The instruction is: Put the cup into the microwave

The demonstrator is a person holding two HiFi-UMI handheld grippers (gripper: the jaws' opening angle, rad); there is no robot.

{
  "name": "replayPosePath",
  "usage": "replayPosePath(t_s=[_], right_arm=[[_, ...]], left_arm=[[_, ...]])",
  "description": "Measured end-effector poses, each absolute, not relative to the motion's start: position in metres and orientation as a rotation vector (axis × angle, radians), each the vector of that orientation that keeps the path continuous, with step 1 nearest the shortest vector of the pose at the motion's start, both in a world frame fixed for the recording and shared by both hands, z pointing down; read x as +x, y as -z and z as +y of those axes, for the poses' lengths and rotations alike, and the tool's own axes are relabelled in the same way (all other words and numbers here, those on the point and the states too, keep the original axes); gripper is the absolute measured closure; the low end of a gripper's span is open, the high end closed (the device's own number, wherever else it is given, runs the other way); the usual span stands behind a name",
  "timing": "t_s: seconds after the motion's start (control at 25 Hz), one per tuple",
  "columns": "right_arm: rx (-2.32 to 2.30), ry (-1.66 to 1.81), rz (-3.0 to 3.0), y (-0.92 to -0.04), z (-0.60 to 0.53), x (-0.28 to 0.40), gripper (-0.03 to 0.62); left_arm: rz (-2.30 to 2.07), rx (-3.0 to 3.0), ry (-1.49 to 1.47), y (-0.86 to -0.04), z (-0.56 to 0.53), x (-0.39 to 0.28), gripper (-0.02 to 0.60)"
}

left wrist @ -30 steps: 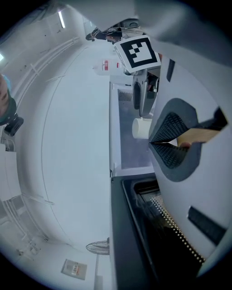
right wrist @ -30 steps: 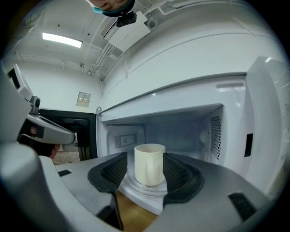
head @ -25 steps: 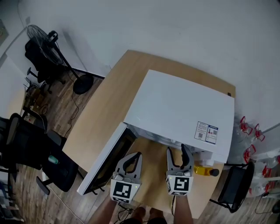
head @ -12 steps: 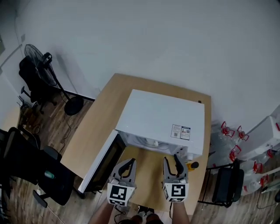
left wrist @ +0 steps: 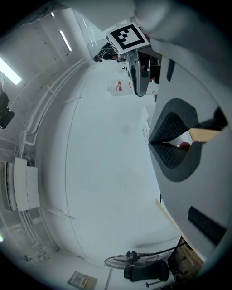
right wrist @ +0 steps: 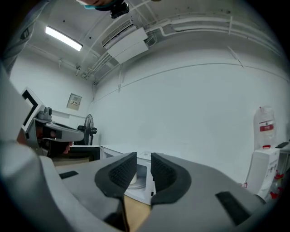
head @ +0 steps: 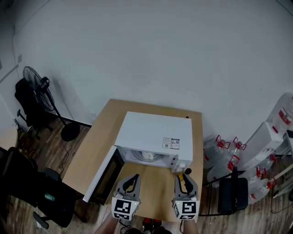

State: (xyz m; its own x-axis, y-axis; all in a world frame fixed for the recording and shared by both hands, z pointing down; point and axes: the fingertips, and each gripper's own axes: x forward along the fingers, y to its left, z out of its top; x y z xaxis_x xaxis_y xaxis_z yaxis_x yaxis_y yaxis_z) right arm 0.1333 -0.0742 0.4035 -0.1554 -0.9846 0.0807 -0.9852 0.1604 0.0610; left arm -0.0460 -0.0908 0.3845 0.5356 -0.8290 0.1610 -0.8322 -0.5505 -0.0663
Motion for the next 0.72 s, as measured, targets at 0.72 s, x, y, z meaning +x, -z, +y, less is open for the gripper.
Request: replayPosePath(t_s=[0.72], right_arm=[[2.069, 0.018, -2.199, -0.404, 0.036, 0.142, 0.576]], left_arm=[[-1.387, 2.799, -0.315, -0.391, -0.013, -0.04, 0.558]])
